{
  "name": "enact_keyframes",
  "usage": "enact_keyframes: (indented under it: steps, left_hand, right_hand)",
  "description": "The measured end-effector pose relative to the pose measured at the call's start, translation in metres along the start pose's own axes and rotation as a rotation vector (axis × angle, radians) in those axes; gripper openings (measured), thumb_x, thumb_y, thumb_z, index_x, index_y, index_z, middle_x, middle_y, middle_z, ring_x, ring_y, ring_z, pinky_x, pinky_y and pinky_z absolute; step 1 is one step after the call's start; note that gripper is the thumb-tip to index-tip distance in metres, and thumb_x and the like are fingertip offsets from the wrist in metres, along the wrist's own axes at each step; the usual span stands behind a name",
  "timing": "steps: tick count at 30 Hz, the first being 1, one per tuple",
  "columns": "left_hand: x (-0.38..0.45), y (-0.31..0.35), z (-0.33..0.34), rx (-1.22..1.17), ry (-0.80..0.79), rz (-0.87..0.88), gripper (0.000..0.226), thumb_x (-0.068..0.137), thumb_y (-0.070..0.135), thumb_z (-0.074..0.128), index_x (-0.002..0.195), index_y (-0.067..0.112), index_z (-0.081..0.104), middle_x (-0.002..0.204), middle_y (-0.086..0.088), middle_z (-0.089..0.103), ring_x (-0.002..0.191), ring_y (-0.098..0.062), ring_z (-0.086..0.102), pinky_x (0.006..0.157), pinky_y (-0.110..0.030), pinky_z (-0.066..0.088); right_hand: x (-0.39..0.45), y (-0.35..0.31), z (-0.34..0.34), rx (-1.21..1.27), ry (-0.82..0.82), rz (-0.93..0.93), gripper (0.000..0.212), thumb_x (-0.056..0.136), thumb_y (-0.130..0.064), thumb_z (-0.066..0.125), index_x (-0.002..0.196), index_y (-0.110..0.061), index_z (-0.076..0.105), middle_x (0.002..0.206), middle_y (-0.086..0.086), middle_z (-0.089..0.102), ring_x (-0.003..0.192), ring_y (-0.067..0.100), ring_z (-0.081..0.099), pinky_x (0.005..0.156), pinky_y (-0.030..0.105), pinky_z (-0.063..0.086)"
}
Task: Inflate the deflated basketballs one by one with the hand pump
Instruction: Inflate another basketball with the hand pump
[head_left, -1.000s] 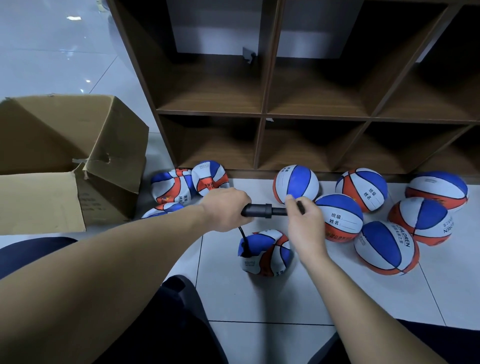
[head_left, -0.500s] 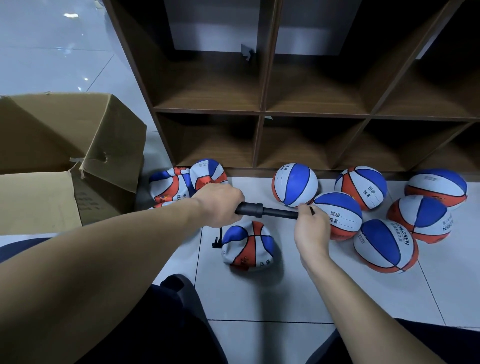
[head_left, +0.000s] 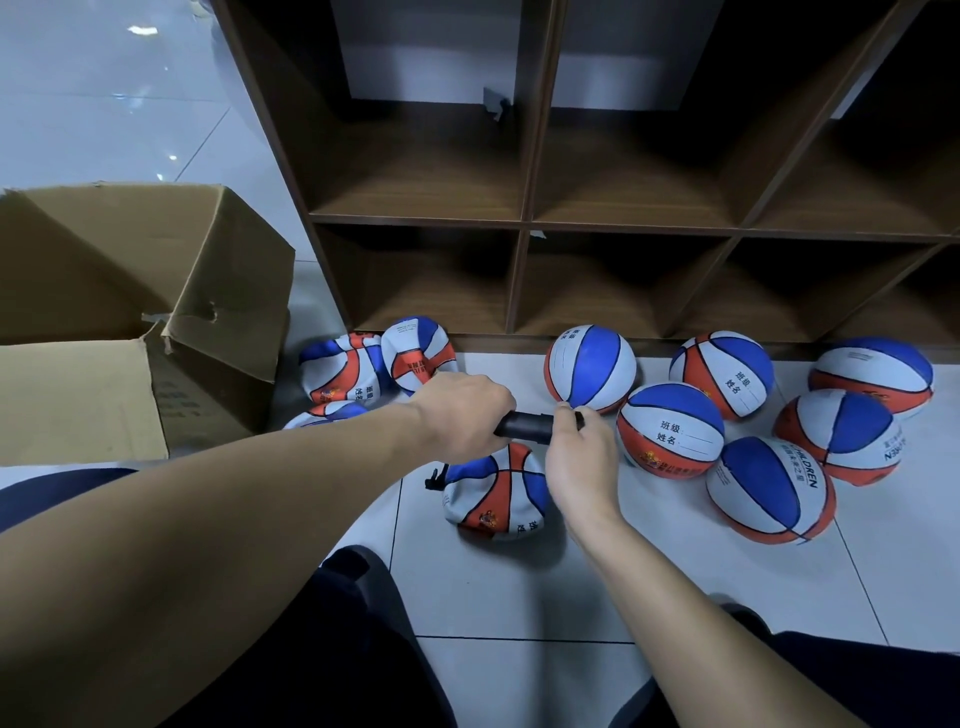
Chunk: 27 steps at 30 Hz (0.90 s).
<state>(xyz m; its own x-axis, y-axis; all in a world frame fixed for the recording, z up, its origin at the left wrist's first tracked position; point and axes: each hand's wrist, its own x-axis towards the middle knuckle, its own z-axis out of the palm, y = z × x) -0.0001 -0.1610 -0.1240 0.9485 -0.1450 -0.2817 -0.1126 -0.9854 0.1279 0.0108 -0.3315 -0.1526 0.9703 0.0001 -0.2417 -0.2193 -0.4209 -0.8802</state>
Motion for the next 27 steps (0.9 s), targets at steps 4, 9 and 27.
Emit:
enact_keyframes:
  steps: [4,9,27]
  left_hand:
    - [0.001,-0.005,0.0,-0.043,0.001,0.002,0.015,0.101,0.037,0.06,0.086,0.031,0.059,0.075,0.007,0.061,0.07,-0.017,0.06,0.059,-0.032,0.044]
    - [-0.005,-0.024,0.002,-0.032,-0.025,-0.082,0.009,0.098,0.033,0.061,0.09,0.029,0.063,0.077,0.006,0.063,0.073,-0.018,0.062,0.062,-0.033,0.05]
    - [-0.004,-0.007,0.0,-0.094,-0.003,-0.084,0.014,0.099,0.033,0.06,0.086,0.028,0.063,0.076,0.004,0.063,0.071,-0.021,0.063,0.063,-0.035,0.053]
  right_hand:
    - [0.007,-0.005,-0.01,-0.056,-0.067,-0.064,0.039,0.107,-0.03,0.05,0.076,-0.006,0.046,0.07,0.004,0.048,0.067,0.021,0.045,0.063,0.04,0.038]
    - [0.033,0.01,-0.037,-0.026,-0.011,0.024,0.034,0.098,-0.023,0.053,0.068,-0.018,0.039,0.065,0.004,0.041,0.065,0.024,0.036,0.062,0.039,0.031]
    - [0.01,-0.005,-0.018,-0.044,0.111,-0.049,0.039,0.104,-0.017,0.049,0.067,-0.013,0.039,0.067,0.003,0.046,0.063,0.021,0.041,0.057,0.039,0.032]
